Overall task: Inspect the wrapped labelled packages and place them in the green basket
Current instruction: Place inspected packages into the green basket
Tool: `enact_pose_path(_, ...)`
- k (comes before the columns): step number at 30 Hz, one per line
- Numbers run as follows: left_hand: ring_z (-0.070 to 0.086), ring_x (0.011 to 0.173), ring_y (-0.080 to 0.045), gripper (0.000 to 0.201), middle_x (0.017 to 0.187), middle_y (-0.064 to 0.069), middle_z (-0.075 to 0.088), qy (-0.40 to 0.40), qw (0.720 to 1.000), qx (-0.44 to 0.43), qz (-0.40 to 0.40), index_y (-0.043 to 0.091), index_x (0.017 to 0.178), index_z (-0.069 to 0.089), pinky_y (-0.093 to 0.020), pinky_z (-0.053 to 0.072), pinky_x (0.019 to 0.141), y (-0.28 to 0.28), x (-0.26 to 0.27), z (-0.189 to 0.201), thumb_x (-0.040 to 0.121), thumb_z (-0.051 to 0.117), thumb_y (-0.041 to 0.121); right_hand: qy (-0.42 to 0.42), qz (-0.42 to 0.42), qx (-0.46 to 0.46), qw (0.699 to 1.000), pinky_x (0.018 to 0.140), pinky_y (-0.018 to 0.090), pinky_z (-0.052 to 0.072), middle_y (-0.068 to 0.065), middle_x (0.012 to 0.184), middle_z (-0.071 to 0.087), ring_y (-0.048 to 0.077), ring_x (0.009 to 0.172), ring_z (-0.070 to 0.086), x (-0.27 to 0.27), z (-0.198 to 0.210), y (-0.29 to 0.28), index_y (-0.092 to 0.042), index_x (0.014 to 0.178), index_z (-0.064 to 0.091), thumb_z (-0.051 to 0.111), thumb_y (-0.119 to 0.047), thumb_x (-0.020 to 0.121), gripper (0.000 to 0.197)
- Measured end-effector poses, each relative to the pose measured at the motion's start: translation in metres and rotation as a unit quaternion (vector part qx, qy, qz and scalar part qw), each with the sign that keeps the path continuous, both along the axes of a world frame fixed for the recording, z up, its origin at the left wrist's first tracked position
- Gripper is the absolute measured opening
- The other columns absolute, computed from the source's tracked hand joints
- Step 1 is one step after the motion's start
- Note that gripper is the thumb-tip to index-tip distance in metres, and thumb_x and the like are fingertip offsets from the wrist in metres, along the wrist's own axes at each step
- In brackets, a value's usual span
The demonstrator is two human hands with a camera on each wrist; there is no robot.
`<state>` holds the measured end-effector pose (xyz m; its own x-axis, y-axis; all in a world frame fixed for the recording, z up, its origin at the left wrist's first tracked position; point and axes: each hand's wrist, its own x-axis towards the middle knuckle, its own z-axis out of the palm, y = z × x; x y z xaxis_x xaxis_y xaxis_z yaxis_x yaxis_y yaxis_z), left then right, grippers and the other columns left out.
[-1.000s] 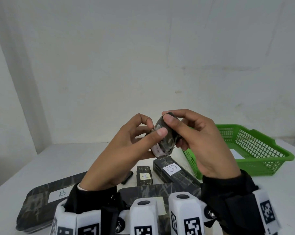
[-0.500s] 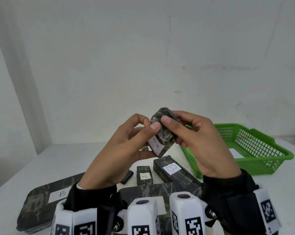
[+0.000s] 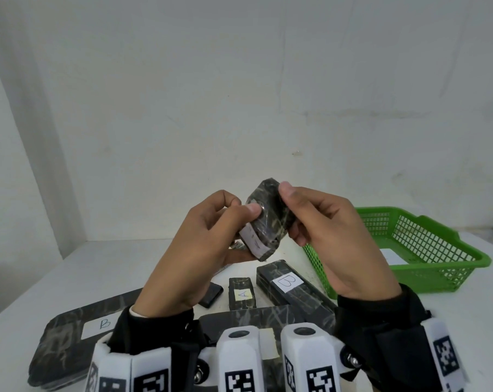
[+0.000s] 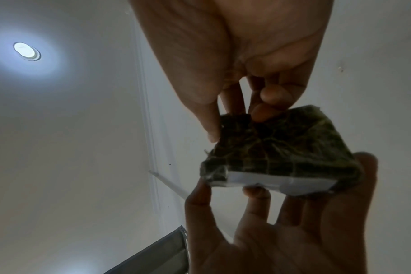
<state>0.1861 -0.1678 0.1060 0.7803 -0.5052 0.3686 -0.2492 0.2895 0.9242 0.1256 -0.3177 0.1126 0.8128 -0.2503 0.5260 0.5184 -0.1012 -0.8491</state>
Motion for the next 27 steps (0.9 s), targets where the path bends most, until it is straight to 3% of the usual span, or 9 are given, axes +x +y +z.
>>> enact_pose_path(3, 0.070, 0.076, -0.026, 0.052, 0.084, -0.012, 0.071, -0.007, 1.000, 0.009, -0.020, 0.013, 0.091, 0.051, -0.035, 0.059, 0.067, 0.0027, -0.0003, -0.0007, 0.061, 0.074, 0.049, -0.020, 0.004, 0.032, 0.999, 0.047, 0.007, 0.039, -0.010, 0.054, 0.063, -0.001, 0.046, 0.053, -0.0001, -0.0005, -0.0023, -0.004, 0.084, 0.073, 0.056, -0.012, 0.095, 0.021)
enact_pose_path(5, 0.071, 0.082, -0.029, 0.054, 0.094, -0.014, 0.072, -0.014, 0.999, 0.024, -0.030, 0.017, 0.101, 0.052, -0.037, 0.059, 0.071, 0.0033, -0.0012, -0.0017, 0.063, 0.074, 0.049, -0.012, -0.001, 0.043, 0.999, 0.045, 0.008, 0.038, -0.010, 0.052, 0.061, 0.000, 0.044, 0.049, -0.0005, -0.0007, -0.0044, -0.002, 0.085, 0.073, 0.056, -0.011, 0.096, 0.023)
enact_pose_path(8, 0.072, 0.089, -0.031, 0.048, 0.104, -0.019, 0.072, -0.019, 0.999, 0.036, -0.034, 0.025, 0.106, 0.059, -0.036, 0.059, 0.072, 0.0033, -0.0018, -0.0017, 0.065, 0.075, 0.045, 0.011, -0.015, 0.035, 0.999, 0.048, 0.013, 0.034, 0.000, 0.056, 0.053, 0.008, 0.050, 0.039, 0.0018, -0.0018, -0.0075, -0.009, 0.079, 0.077, 0.059, -0.025, 0.094, 0.028)
enact_pose_path(11, 0.073, 0.094, -0.030, 0.053, 0.106, -0.018, 0.072, -0.006, 1.000, 0.021, -0.017, 0.027, 0.119, 0.060, -0.036, 0.059, 0.073, 0.0018, -0.0015, -0.0012, 0.071, 0.077, 0.042, 0.026, 0.000, -0.005, 1.000, 0.059, 0.024, 0.035, 0.015, 0.074, 0.051, 0.014, 0.063, 0.041, 0.0017, -0.0012, -0.0063, -0.015, 0.091, 0.077, 0.058, -0.052, 0.083, 0.042)
enact_pose_path(15, 0.072, 0.087, -0.024, 0.055, 0.094, -0.010, 0.074, 0.047, 0.998, -0.035, -0.005, 0.012, 0.125, 0.059, -0.034, 0.061, 0.070, -0.0028, -0.0030, 0.0021, 0.079, 0.067, 0.041, 0.029, 0.016, -0.037, 0.999, 0.081, 0.025, 0.044, -0.007, 0.105, 0.073, 0.001, 0.089, 0.063, 0.0007, -0.0009, -0.0054, -0.024, 0.116, 0.071, 0.061, -0.059, 0.075, 0.055)
enact_pose_path(19, 0.073, 0.092, -0.031, 0.054, 0.111, -0.017, 0.071, 0.098, 0.994, -0.058, -0.003, 0.006, 0.124, 0.061, -0.038, 0.062, 0.076, -0.0029, -0.0019, 0.0030, 0.088, 0.054, 0.046, 0.067, 0.015, -0.078, 0.995, 0.097, 0.036, 0.050, -0.008, 0.118, 0.069, 0.011, 0.113, 0.064, 0.0048, -0.0057, -0.0073, -0.040, 0.121, 0.064, 0.081, -0.053, 0.066, 0.059)
enact_pose_path(22, 0.073, 0.095, -0.034, 0.060, 0.117, -0.020, 0.068, 0.103, 0.994, -0.037, 0.013, 0.010, 0.126, 0.059, -0.042, 0.062, 0.079, -0.0007, -0.0006, 0.0036, 0.086, 0.053, 0.053, 0.077, 0.035, -0.070, 0.994, 0.098, 0.045, 0.053, 0.000, 0.112, 0.070, 0.021, 0.104, 0.069, 0.0058, -0.0078, -0.0066, -0.041, 0.124, 0.062, 0.083, -0.036, 0.066, 0.061)
enact_pose_path(25, 0.073, 0.095, -0.035, 0.077, 0.115, -0.017, 0.068, 0.101, 0.994, 0.003, 0.036, 0.015, 0.125, 0.059, -0.046, 0.061, 0.081, 0.0007, 0.0023, 0.0022, 0.070, 0.061, 0.070, 0.073, 0.022, -0.030, 0.997, 0.095, 0.038, 0.051, 0.002, 0.103, 0.073, 0.017, 0.097, 0.071, 0.0058, -0.0073, -0.0065, -0.034, 0.125, 0.060, 0.088, -0.044, 0.061, 0.071)
enact_pose_path(27, 0.072, 0.098, -0.034, 0.078, 0.116, -0.014, 0.068, 0.099, 0.994, 0.001, 0.050, 0.016, 0.123, 0.059, -0.049, 0.059, 0.087, 0.0014, 0.0052, 0.0001, 0.070, 0.070, 0.071, 0.066, 0.009, -0.014, 0.998, 0.086, 0.029, 0.048, 0.000, 0.098, 0.075, 0.009, 0.089, 0.069, 0.0052, -0.0052, -0.0064, -0.026, 0.113, 0.066, 0.080, -0.047, 0.057, 0.062)
